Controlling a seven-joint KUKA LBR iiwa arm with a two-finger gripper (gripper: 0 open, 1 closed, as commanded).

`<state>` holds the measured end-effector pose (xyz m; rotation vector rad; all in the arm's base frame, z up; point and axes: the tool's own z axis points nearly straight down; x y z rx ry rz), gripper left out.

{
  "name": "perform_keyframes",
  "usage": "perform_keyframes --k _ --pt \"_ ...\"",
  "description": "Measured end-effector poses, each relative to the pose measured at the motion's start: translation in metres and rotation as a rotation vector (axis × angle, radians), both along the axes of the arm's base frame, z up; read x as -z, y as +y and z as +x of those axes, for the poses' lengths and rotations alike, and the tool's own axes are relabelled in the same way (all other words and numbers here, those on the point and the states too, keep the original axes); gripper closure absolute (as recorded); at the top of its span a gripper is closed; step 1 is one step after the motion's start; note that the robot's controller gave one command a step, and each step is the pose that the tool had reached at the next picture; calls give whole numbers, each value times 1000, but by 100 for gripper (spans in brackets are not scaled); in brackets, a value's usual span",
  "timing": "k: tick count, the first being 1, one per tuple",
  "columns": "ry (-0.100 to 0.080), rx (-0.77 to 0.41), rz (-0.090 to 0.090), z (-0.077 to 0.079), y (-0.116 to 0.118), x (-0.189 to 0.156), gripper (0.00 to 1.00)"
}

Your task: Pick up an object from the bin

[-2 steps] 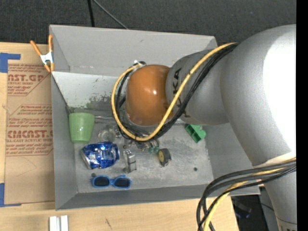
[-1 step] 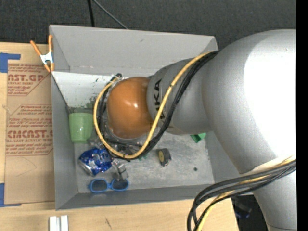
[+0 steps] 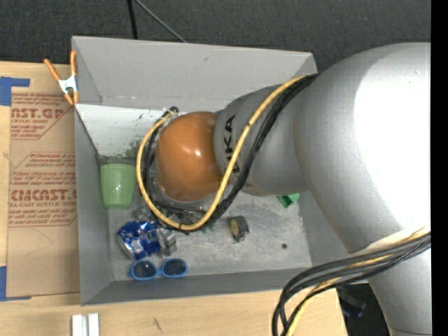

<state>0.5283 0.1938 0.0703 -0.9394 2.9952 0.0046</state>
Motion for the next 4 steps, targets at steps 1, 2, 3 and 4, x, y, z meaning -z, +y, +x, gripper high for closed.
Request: perform_keyframes --k 1,2,3,4 --pt "-9 42 1 8 4 -166 100" --pt "1 -134 -4 -15 -22 -157 100" --pt "-1 -542 -2 12 -27 -129 100" --pt "-2 -542 0 12 -26 -130 100"
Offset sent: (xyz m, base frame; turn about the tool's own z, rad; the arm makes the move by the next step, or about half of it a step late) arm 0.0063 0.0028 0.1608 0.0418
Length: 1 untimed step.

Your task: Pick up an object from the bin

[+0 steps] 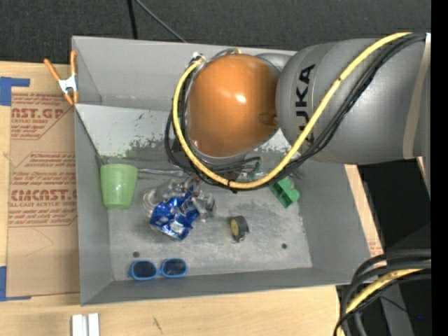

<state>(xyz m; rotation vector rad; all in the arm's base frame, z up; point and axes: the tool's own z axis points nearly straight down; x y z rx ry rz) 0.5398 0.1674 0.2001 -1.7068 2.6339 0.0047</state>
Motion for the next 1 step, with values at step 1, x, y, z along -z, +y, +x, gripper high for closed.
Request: perform_keyframes --k 1 --pt "0 0 0 0 0 0 100"
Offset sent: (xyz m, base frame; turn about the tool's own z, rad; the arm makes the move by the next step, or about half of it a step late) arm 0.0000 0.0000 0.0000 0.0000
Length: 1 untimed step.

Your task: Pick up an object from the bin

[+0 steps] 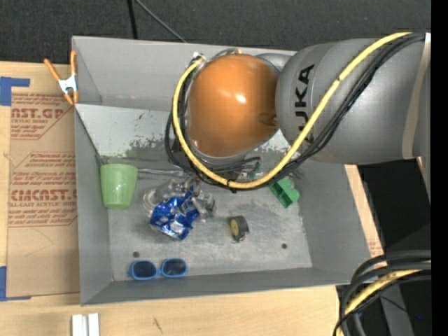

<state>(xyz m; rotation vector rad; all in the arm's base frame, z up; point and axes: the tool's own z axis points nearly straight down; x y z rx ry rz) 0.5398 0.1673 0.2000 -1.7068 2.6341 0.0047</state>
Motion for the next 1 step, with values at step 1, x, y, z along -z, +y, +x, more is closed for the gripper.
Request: perform_keyframes --k 1 --pt "0 0 0 0 0 0 100"
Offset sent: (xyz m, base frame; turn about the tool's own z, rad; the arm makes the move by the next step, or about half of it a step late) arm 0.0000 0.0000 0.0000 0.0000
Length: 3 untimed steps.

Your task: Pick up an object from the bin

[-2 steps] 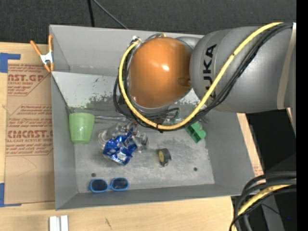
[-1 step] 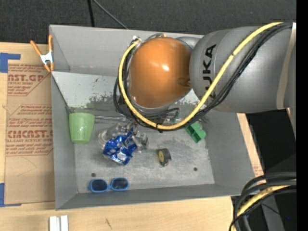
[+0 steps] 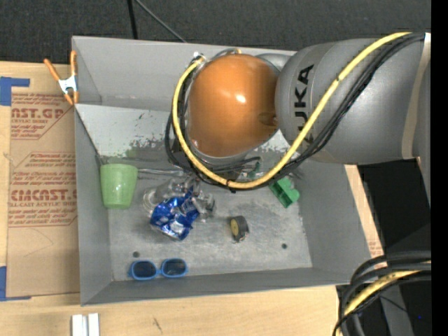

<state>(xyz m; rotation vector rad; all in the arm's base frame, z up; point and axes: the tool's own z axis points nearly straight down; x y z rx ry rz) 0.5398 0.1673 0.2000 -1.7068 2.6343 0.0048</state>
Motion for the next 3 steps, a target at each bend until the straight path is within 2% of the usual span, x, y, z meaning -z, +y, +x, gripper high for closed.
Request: perform_keyframes --k 3 --pt "0 0 0 0 0 0 100"
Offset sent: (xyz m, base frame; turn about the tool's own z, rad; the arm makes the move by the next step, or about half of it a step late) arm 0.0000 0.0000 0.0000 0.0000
